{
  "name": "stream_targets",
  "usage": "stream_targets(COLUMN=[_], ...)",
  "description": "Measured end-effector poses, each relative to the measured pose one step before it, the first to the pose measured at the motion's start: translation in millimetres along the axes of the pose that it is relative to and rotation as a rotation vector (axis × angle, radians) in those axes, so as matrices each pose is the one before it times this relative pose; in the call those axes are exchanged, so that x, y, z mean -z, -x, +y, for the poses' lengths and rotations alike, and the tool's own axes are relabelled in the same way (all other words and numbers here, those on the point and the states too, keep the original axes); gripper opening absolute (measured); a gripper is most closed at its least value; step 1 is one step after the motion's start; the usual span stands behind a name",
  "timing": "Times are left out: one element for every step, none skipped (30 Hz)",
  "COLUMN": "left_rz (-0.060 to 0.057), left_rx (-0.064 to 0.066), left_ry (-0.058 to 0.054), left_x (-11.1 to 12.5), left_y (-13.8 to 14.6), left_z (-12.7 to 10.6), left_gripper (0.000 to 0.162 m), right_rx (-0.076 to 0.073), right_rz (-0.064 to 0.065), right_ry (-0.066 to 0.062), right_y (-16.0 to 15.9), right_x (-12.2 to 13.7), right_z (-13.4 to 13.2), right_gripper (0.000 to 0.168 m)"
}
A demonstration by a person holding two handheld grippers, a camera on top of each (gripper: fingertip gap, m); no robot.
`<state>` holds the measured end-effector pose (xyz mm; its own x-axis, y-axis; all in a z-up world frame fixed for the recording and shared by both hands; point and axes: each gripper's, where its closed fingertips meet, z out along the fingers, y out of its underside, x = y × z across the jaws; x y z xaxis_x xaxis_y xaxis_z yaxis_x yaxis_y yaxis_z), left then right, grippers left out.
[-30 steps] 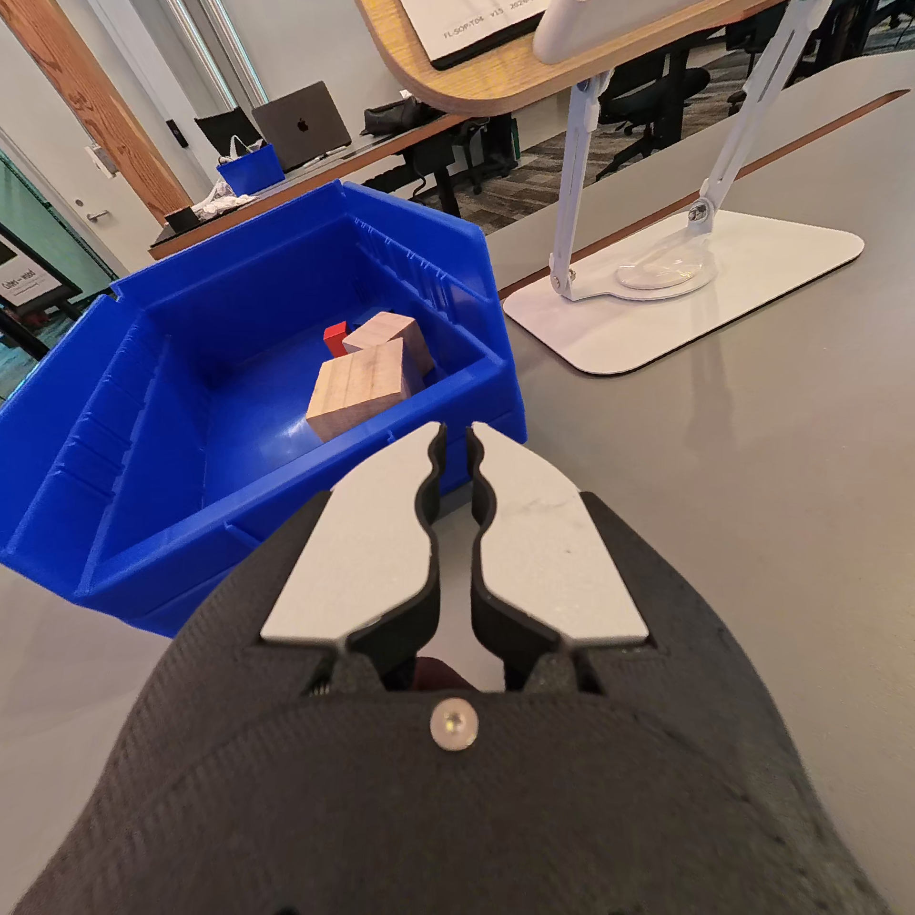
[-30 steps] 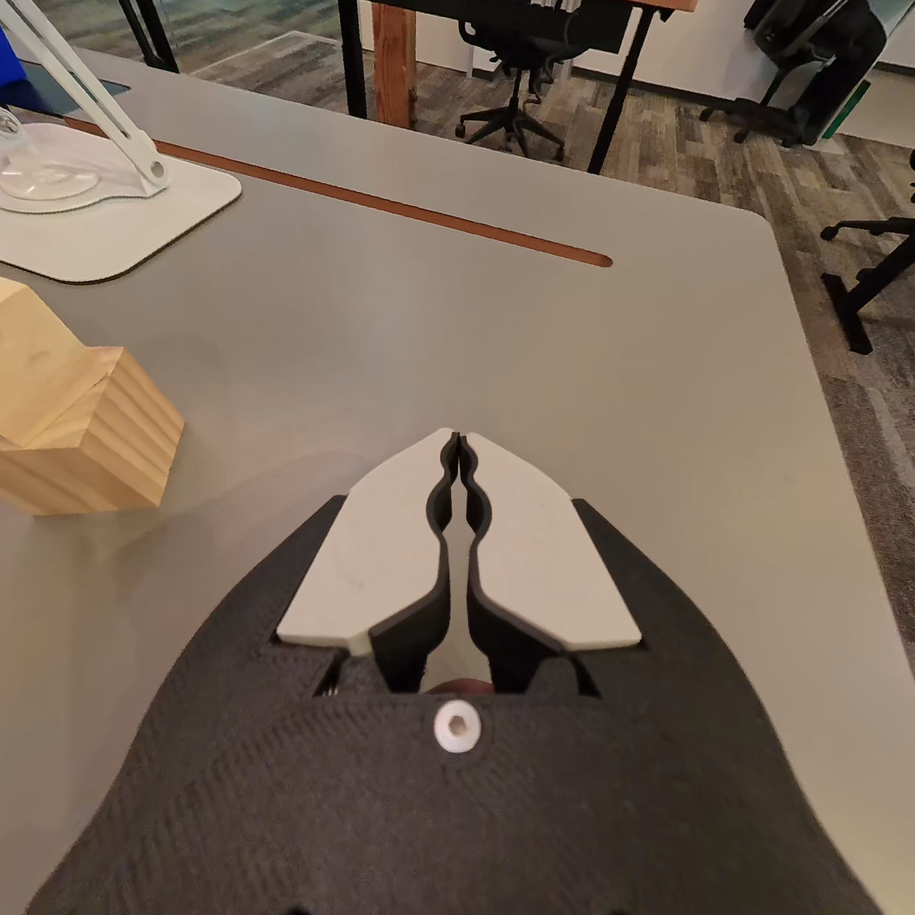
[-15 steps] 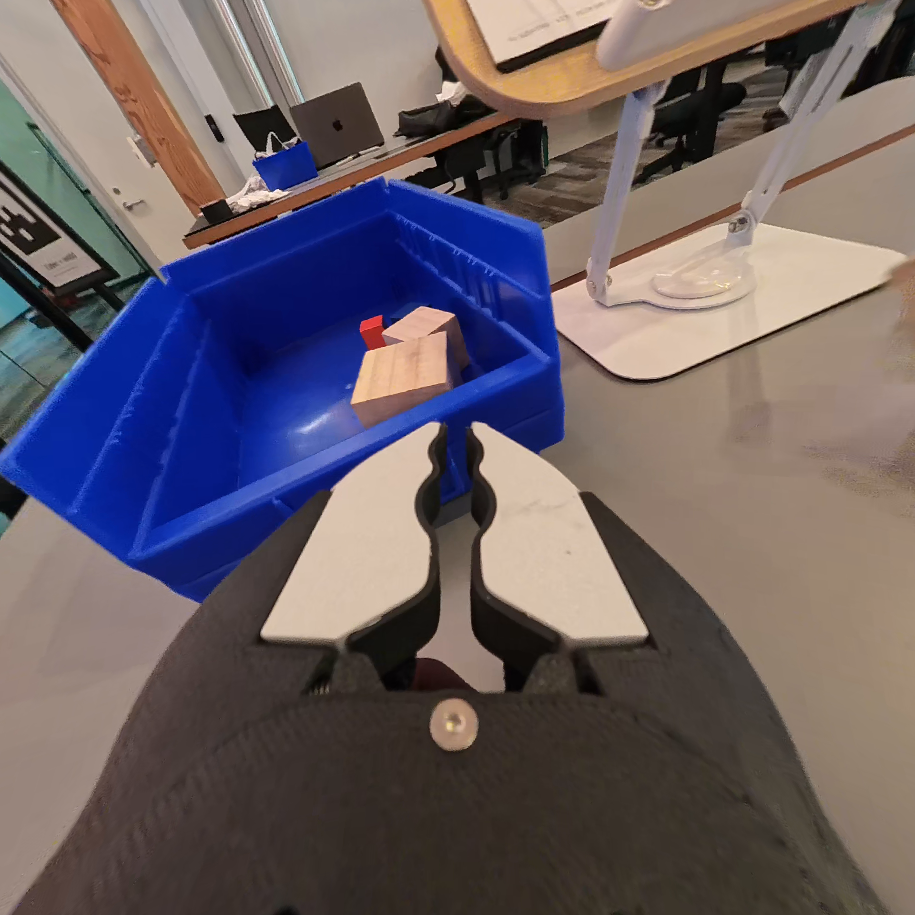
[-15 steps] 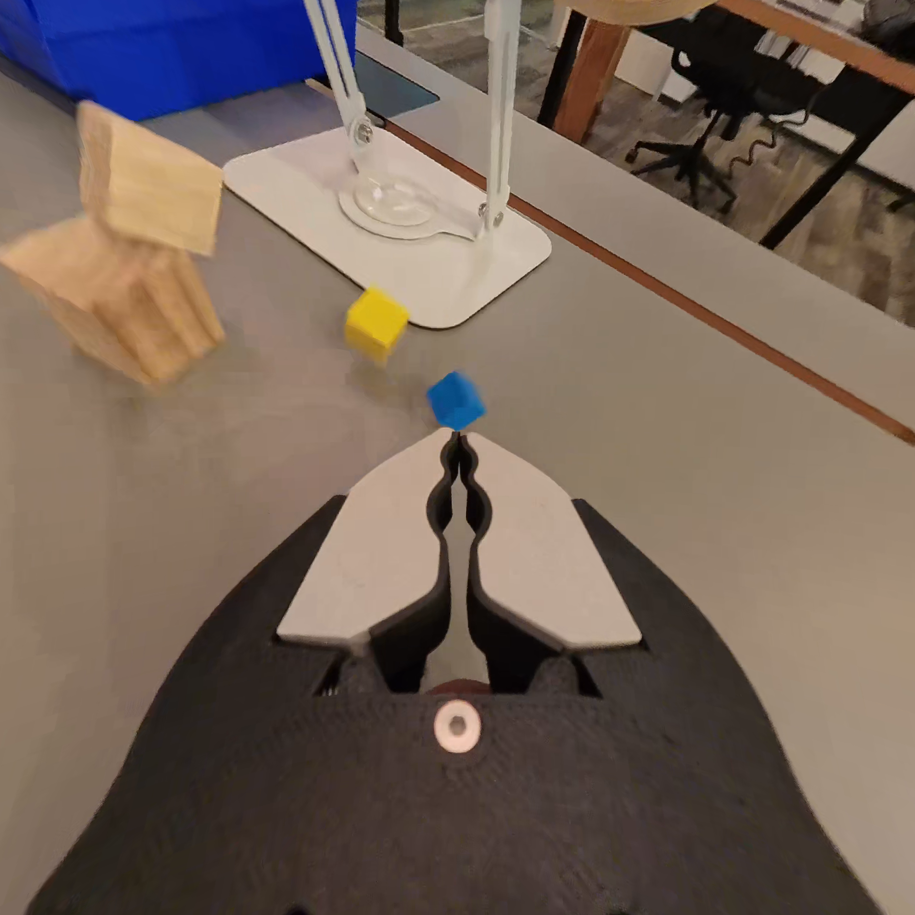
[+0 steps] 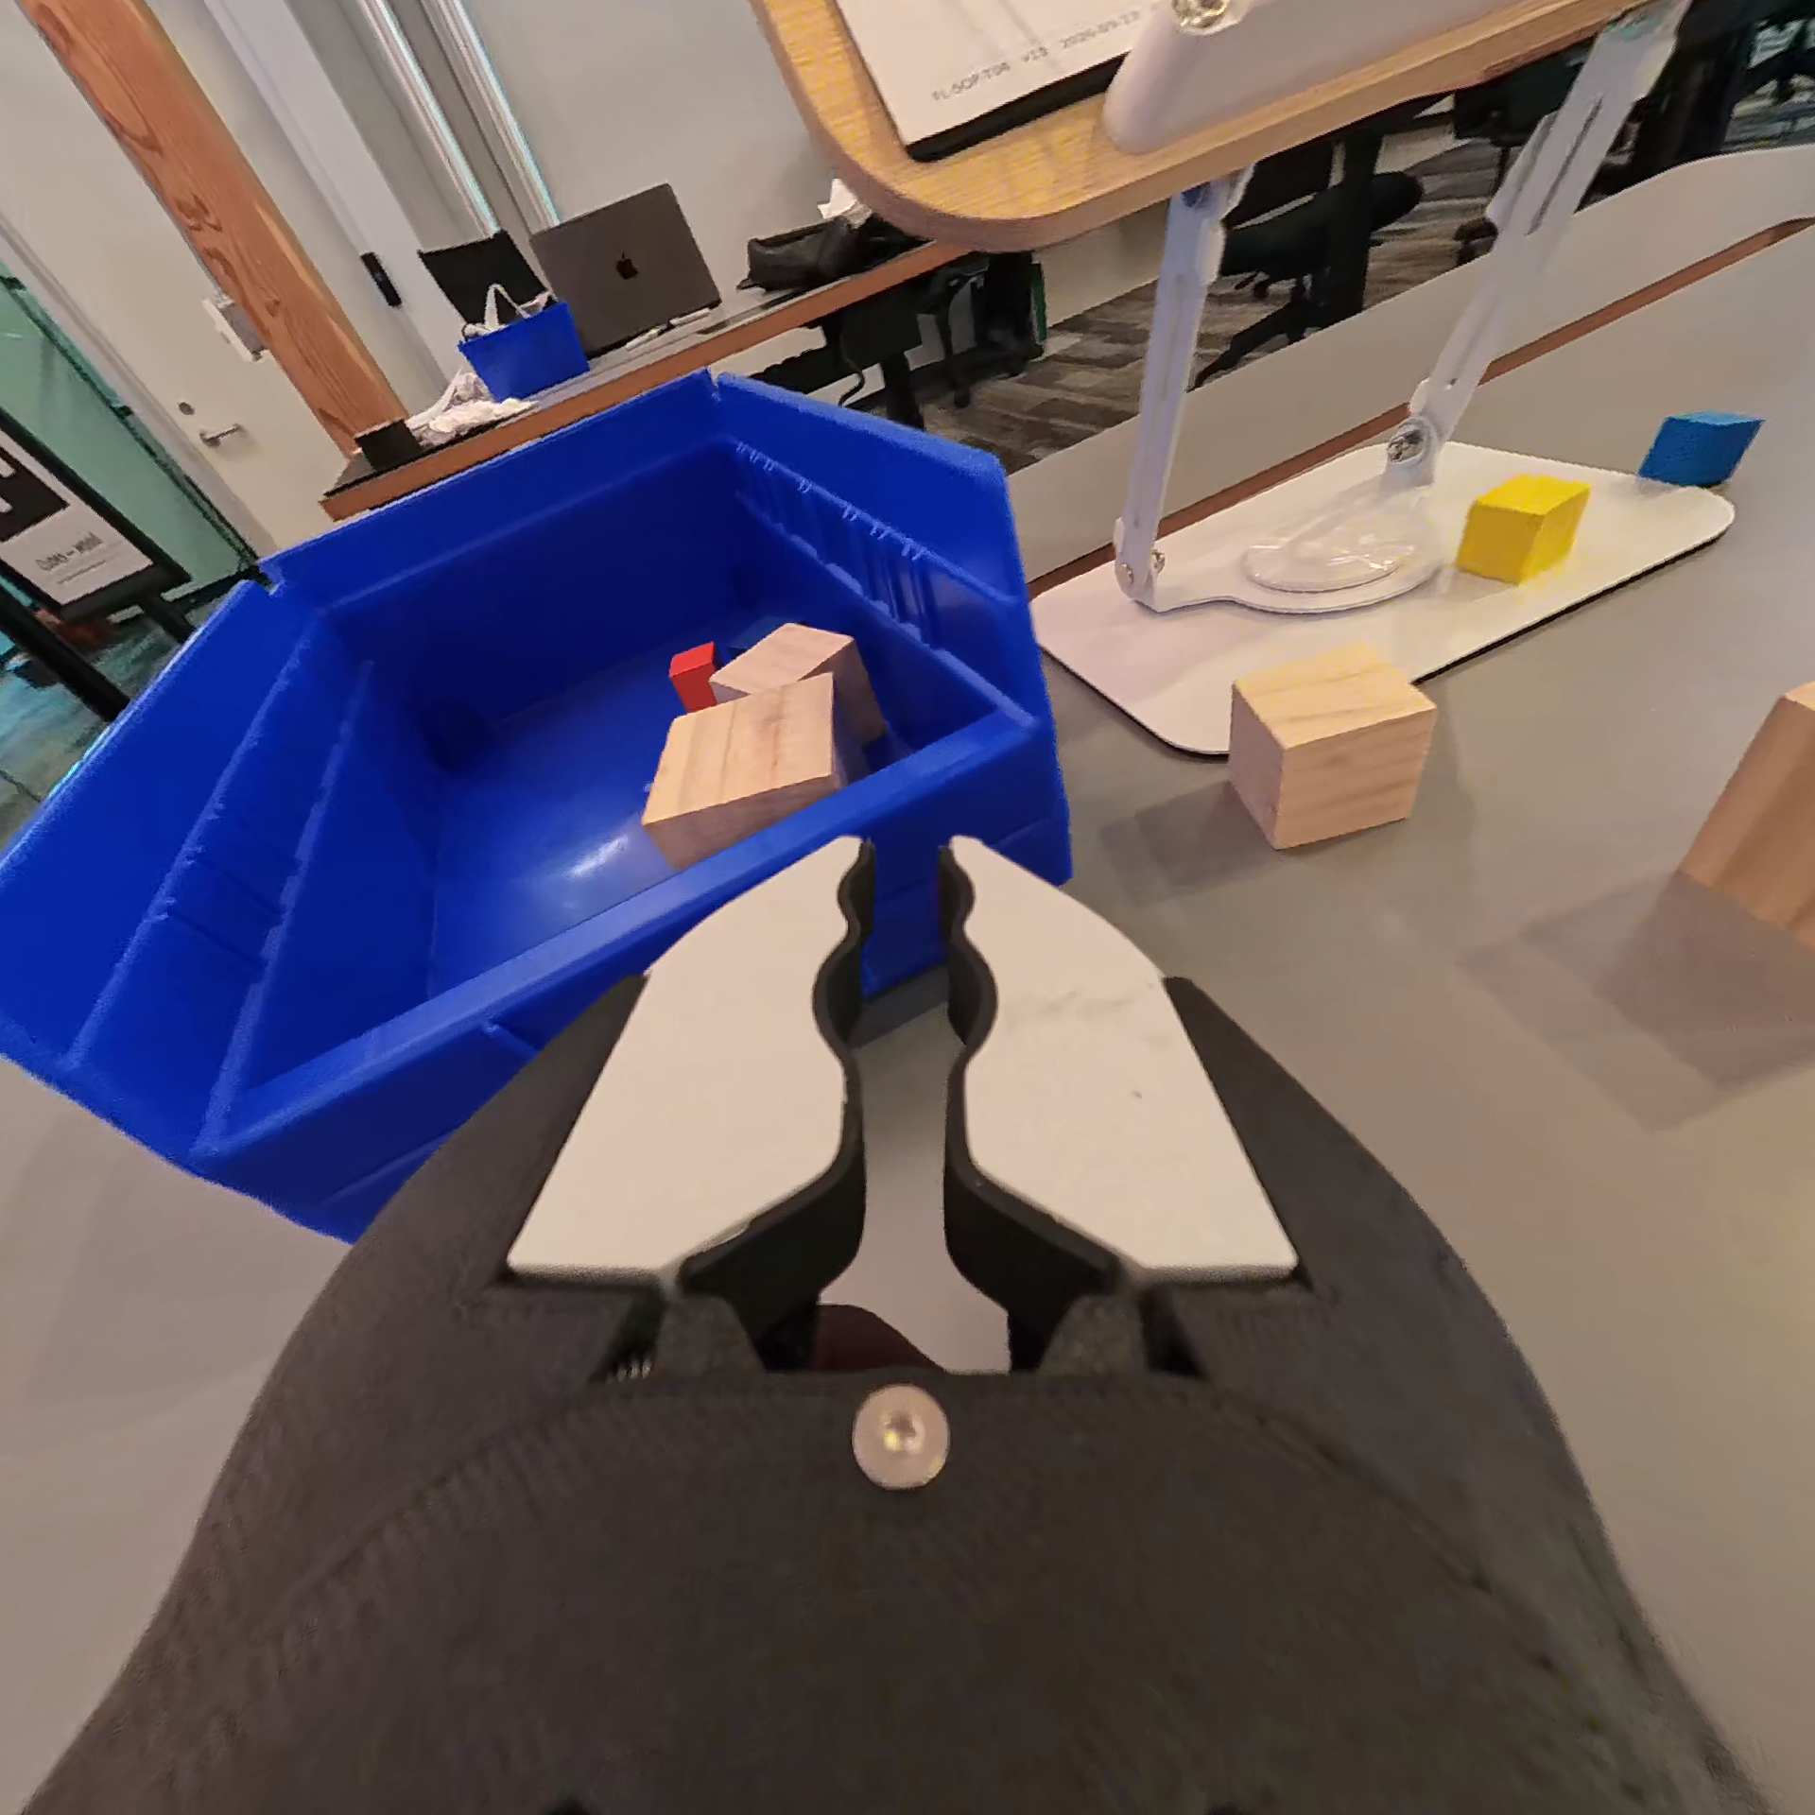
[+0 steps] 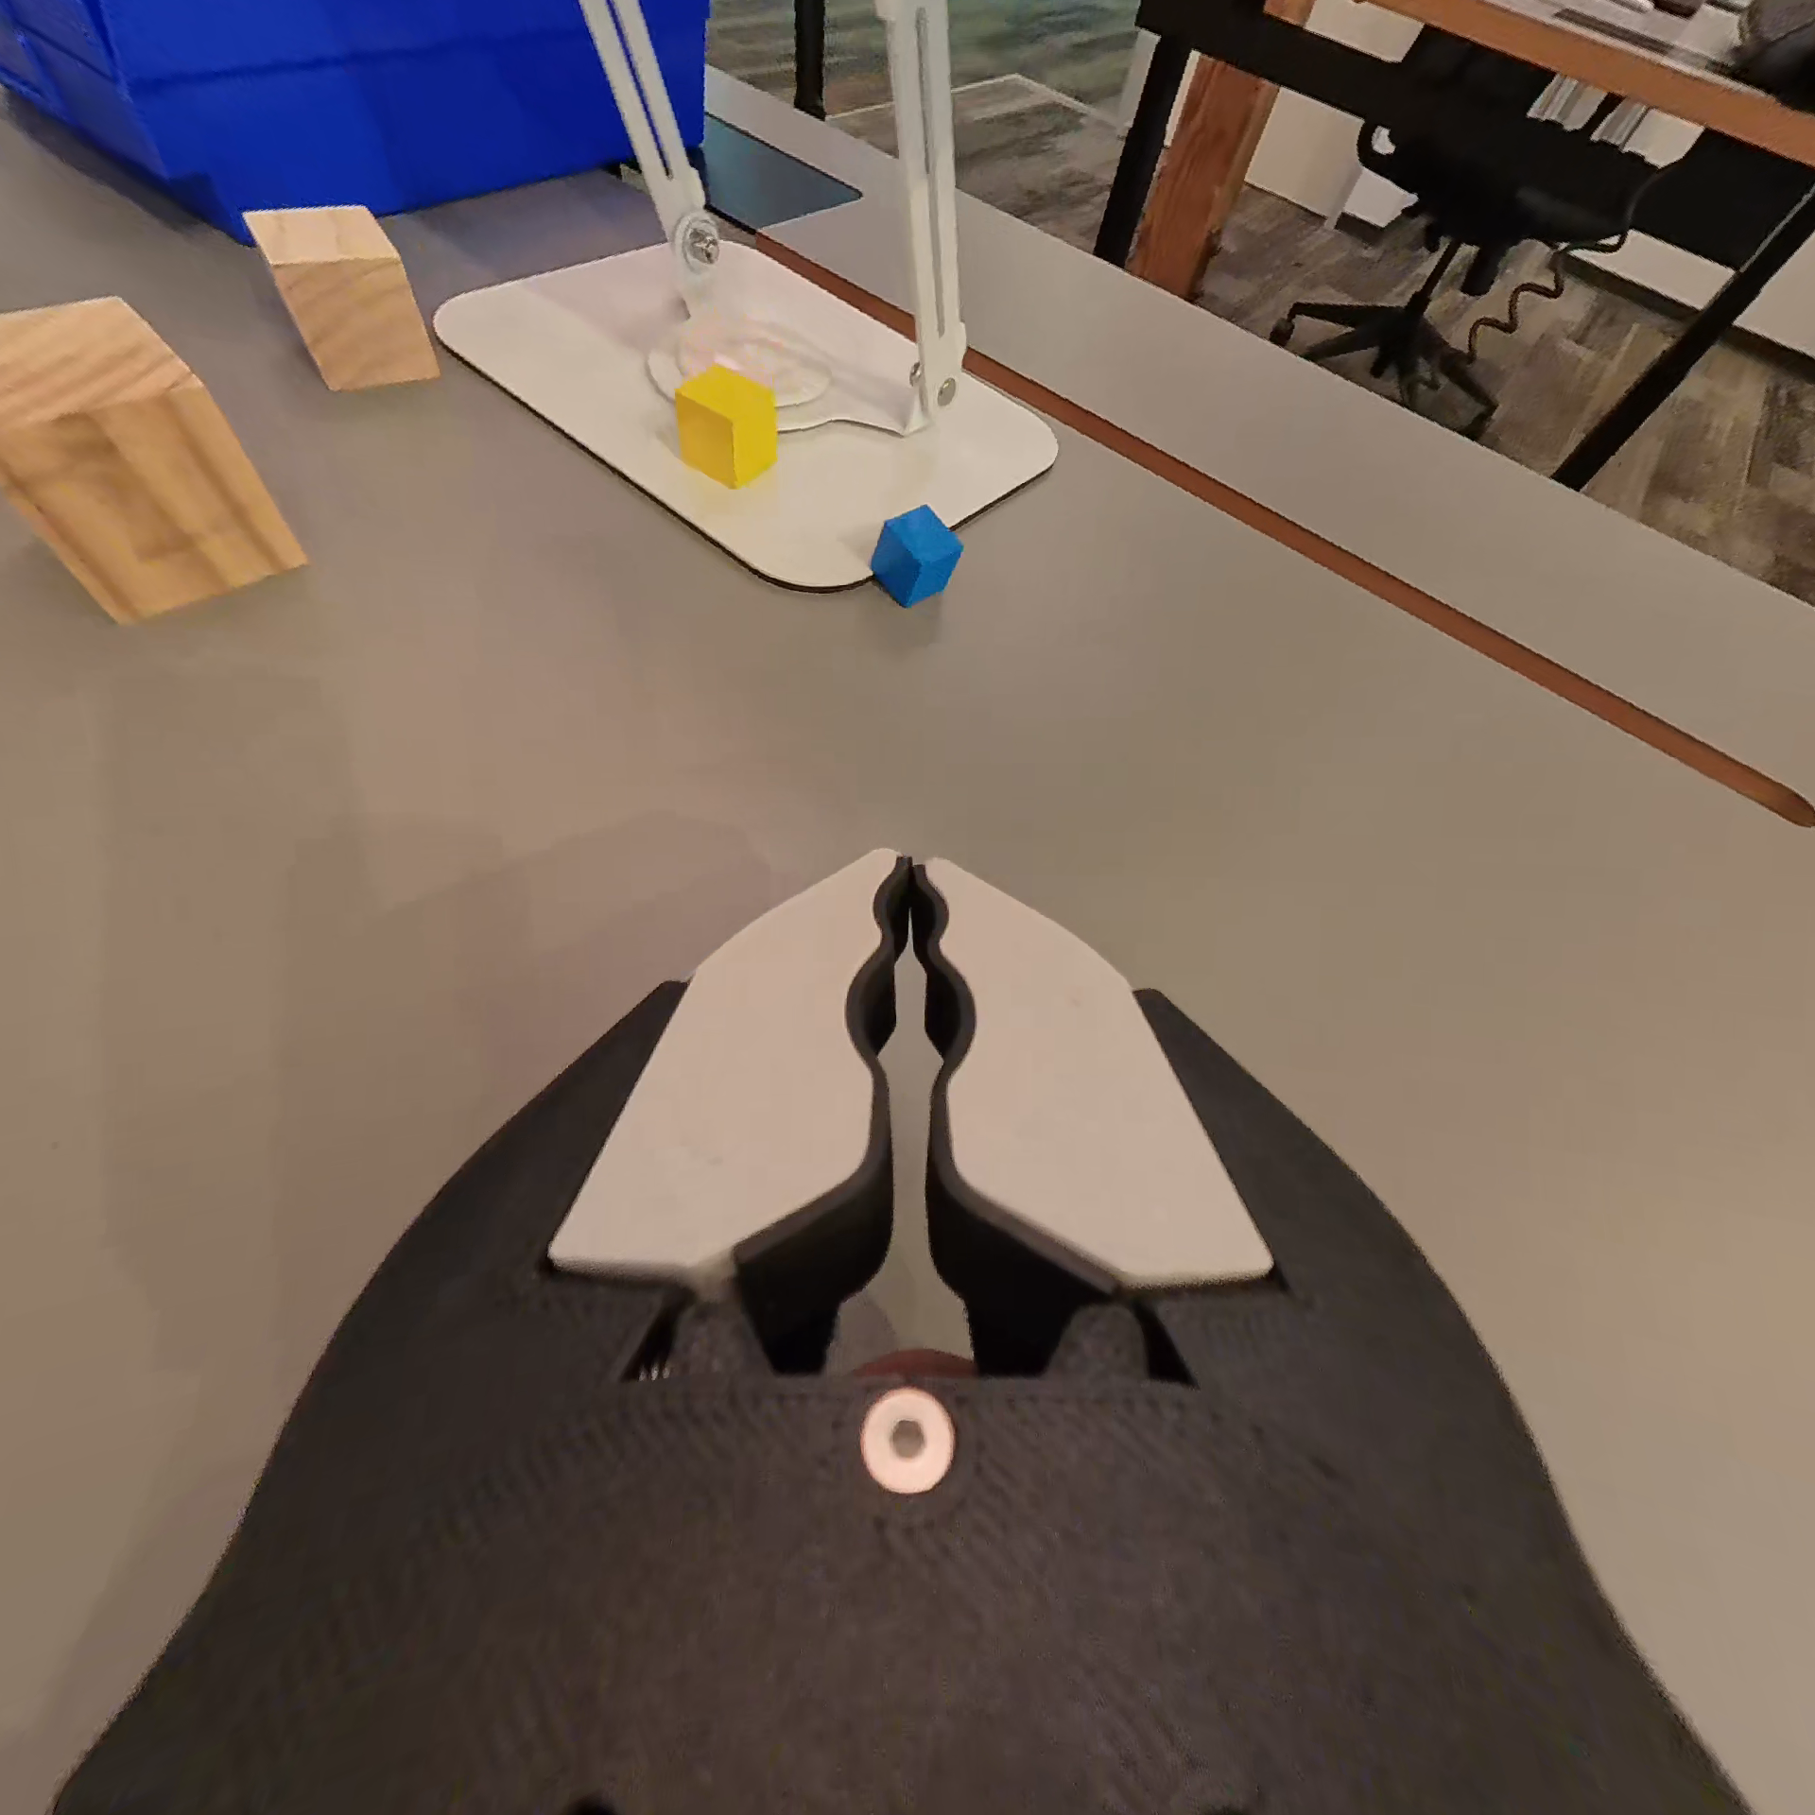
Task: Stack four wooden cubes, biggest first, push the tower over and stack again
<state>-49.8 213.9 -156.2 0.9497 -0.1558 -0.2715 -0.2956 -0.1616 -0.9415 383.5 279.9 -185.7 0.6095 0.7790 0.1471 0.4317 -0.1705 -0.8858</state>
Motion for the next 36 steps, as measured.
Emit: stream_targets(left_rz=[0.0104, 0.0108, 0.0117, 0.0127, 0.0167, 0.0269, 0.0533, 0.0859, 0.0862, 0.0634, 0.0520, 0.0527, 0.0543, 0.0283, 0.0452, 0.0605, 0.0385, 0.0349, 0.0466, 0.0441, 0.0402, 0.0245, 0.0074, 0.0157, 0.0189, 0.0153, 0.0176, 0.0142, 0.0021, 0.0295, 0.0427, 0.0102, -0.0244, -0.0042, -0.0024, -0.0039], left_rx=[0.0016, -0.0042, -0.0090, -0.0098, -0.0058, -0.0049, -0.0062, 0.0030, 0.0088, -0.0060, -0.0203, -0.0195, -0.0258, -0.0287, -0.0093, -0.0011, -0.0062, -0.0088, -0.0057, -0.0049, -0.0118, -0.0229, -0.0235, -0.0092, -0.0015, -0.0089, -0.0146, -0.0084, -0.0025, 0.0096, 0.0255, 0.0100, -0.0142, 0.0084, 0.0127, 0.0029], left_ry=[-0.0058, -0.0027, -0.0021, -0.0016, -0.0073, -0.0180, -0.0254, -0.0314, -0.0196, 0.0003, 0.0174, 0.0221, 0.0264, 0.0144, -0.0186, -0.0227, 0.0040, 0.0129, 0.0185, 0.0255, 0.0394, 0.0546, 0.0468, 0.0233, 0.0216, 0.0132, 0.0112, 0.0072, -0.0086, -0.0157, -0.0197, 0.0019, 0.0055, 0.0025, 0.0000, 0.0015], left_x=[-0.23, -0.40, -0.74, -0.78, -0.42, -0.12, -0.13, -0.09, -1.70, -3.94, -5.20, -5.51, -4.89, -4.31, -3.08, -3.05, -4.05, -5.11, -6.52, -7.83, -8.60, -8.65, -8.13, -7.37, -6.29, -5.27, -4.48, -4.27, -3.21, -2.32, -2.13, -4.52, -6.13, -5.92, -5.60, -4.84], left_y=[-3.20, -3.85, -4.26, -4.66, -5.42, -7.30, -11.14, -15.93, -16.34, -13.16, -11.45, -11.45, -11.02, -7.15, -8.90, -10.42, -6.59, -5.77, -7.17, -6.28, -5.22, -2.21, 0.75, 0.17, 0.24, 0.16, -0.73, 0.02, 2.71, -1.26, -3.80, -3.19, -2.51, -6.03, -7.00, -8.49], left_z=[-1.65, -1.28, -1.04, -1.22, -2.45, -4.32, -6.20, -7.91, -6.00, -2.05, 1.87, 3.69, 3.44, 0.37, -4.71, -5.94, -2.36, -0.82, 0.46, 1.64, 3.27, 5.07, 4.06, 1.07, 0.44, -0.66, -0.50, -1.30, -3.46, -4.49, -6.08, -4.23, -4.40, -5.78, -5.80, -5.23], left_gripper=[0.013, 0.013, 0.015, 0.016, 0.018, 0.020, 0.022, 0.024, 0.026, 0.032, 0.042, 0.051, 0.058, 0.067, 0.072, 0.076, 0.078, 0.080, 0.082, 0.083, 0.085, 0.088, 0.092, 0.094, 0.094, 0.093, 0.090, 0.087, 0.078, 0.071, 0.065, 0.064, 0.064, 0.064, 0.064, 0.064], right_rx=[0.0004, -0.0011, -0.0006, 0.0002, 0.0021, 0.0045, 0.0038, 0.0016, 0.0001, -0.0007, 0.0008, 0.0030, 0.0037, 0.0028, 0.0004, -0.0010, 0.0001, 0.0013, 0.0006, 0.0000, 0.0002, -0.0001, 0.0000, 0.0006, 0.0016, 0.0020, 0.0016, 0.0008, -0.0004, -0.0018, -0.0028, -0.0033, -0.0033, -0.0026, -0.0016, -0.0011], right_rz=[-0.0118, -0.0097, -0.0068, -0.0074, -0.0079, -0.0047, -0.0036, -0.0047, -0.0044, -0.0058, -0.0073, -0.0070, -0.0071, -0.0078, -0.0067, -0.0050, -0.0051, -0.0058, -0.0033, -0.0009, -0.0006, -0.0004, -0.0002, 0.0003, -0.0004, -0.0008, -0.0007, -0.0013, -0.0016, -0.0020, -0.0019, -0.0016, -0.0018, -0.0021, -0.0017, -0.0008], right_ry=[0.0016, 0.0041, 0.0065, 0.0056, 0.0053, 0.0028, 0.0003, 0.0011, 0.0008, 0.0007, 0.0033, 0.0052, 0.0040, 0.0022, 0.0012, 0.0005, -0.0010, -0.0019, -0.0004, 0.0009, -0.0003, -0.0015, -0.0013, -0.0004, 0.0002, 0.0005, 0.0012, 0.0018, 0.0017, 0.0011, -0.0001, -0.0011, -0.0013, -0.0017, -0.0020, -0.0015], right_y=[2.36, 1.96, 1.58, 1.65, 1.61, 1.21, 0.96, 0.89, 0.66, 0.70, 1.09, 1.19, 1.17, 1.26, 0.96, 0.53, 0.59, 0.83, 0.46, 0.22, 0.13, 0.03, 0.08, 0.00, 0.24, 0.29, 0.31, 0.19, 0.10, 0.06, -0.06, -0.20, -0.14, 0.01, -0.02, -0.06], right_x=[-1.58, -1.68, -1.72, -1.68, -1.35, -1.01, -0.91, -0.89, -1.01, -1.24, -1.50, -1.64, -1.60, -1.44, -1.23, -1.01, -0.77, -0.49, -0.30, -0.13, 0.08, 0.14, 0.20, 0.02, 0.09, -0.13, -0.08, -0.18, -0.22, -0.17, 0.06, 0.02, 0.17, 0.24, 0.22, 0.11], right_z=[0.57, 1.02, 1.22, 1.02, 0.69, 0.04, -0.46, -0.32, -0.37, -0.48, -0.20, -0.04, -0.14, -0.44, -0.49, -0.51, -0.63, -0.59, -0.22, 0.11, -0.11, -0.17, -0.13, -0.04, 0.03, 0.04, 0.14, 0.16, 0.16, 0.16, -0.03, -0.12, -0.18, -0.20, -0.13, -0.16], right_gripper=[0.000, 0.000, 0.000, 0.000, 0.000, 0.000, 0.000, 0.000, 0.000, 0.000, 0.000, 0.000, 0.000, 0.000, 0.000, 0.000, 0.000, 0.000, 0.000, 0.000, 0.000, 0.000, 0.000, 0.000, 0.000, 0.000, 0.000, 0.000, 0.000, 0.000, 0.000, 0.000, 0.000, 0.000, 0.000, 0.000])
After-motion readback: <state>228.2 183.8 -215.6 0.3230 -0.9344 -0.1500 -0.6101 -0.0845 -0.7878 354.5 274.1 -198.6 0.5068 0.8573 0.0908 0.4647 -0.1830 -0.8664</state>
